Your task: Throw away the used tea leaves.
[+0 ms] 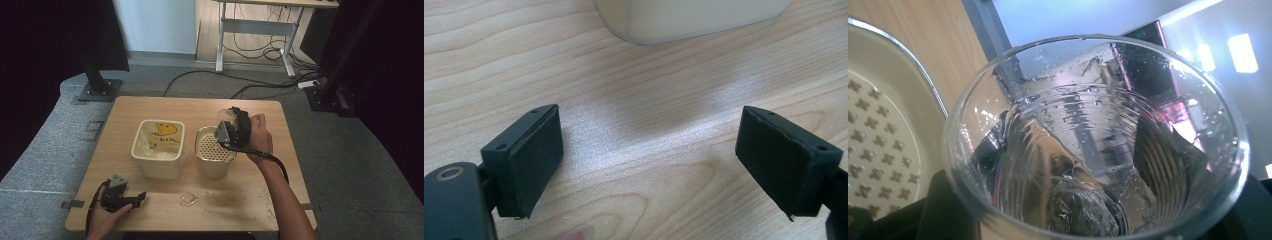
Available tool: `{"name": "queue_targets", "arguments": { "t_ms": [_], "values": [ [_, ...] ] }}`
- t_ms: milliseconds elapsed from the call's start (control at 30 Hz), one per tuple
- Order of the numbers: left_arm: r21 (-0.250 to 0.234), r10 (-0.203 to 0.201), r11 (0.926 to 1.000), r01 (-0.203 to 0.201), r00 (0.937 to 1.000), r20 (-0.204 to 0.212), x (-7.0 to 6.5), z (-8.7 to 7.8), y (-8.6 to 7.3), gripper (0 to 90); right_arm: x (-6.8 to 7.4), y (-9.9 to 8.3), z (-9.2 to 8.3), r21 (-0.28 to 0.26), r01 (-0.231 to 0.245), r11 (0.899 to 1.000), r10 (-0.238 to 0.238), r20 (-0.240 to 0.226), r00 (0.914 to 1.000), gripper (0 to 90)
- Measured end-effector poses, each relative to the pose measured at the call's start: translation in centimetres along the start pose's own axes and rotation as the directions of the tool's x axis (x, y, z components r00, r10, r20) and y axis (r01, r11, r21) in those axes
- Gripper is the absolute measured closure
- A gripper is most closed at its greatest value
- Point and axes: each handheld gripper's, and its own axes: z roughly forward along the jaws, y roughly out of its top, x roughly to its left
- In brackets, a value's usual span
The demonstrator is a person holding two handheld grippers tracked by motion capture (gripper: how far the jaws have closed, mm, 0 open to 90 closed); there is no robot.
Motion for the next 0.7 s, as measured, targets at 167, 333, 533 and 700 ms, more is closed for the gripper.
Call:
{"name": "queue_targets", "arguments": {
  "t_ms": [167,333,533,700],
  "values": [
    [0.001,0.002,1.0,-0.002,1.0,-0.002,0.0,0.0,0.0,11.6,1.8,0.4,0.2,0.02,0.241,0.97,-0.241,0.056,0.9688,36.8],
    [0.001,0.001,1.0,-0.001,1.0,0.0,0.0,0.0,0.0,11.6,3.3,0.8,0.5,0.032,0.383,0.923,-0.385,0.067,0.9206,37.0],
    [0.002,0.0,1.0,0.0,1.0,-0.001,0.1,0.0,0.0,11.6,4.1,1.0,0.8,0.047,0.509,0.859,-0.511,0.11,0.8525,37.3],
    [0.004,0.0,1.0,0.0,1.0,-0.003,0.1,-0.1,0.0,11.6,4.1,1.1,1.0,0.081,0.642,0.762,-0.646,0.155,0.7475,37.7]
  ]
}}
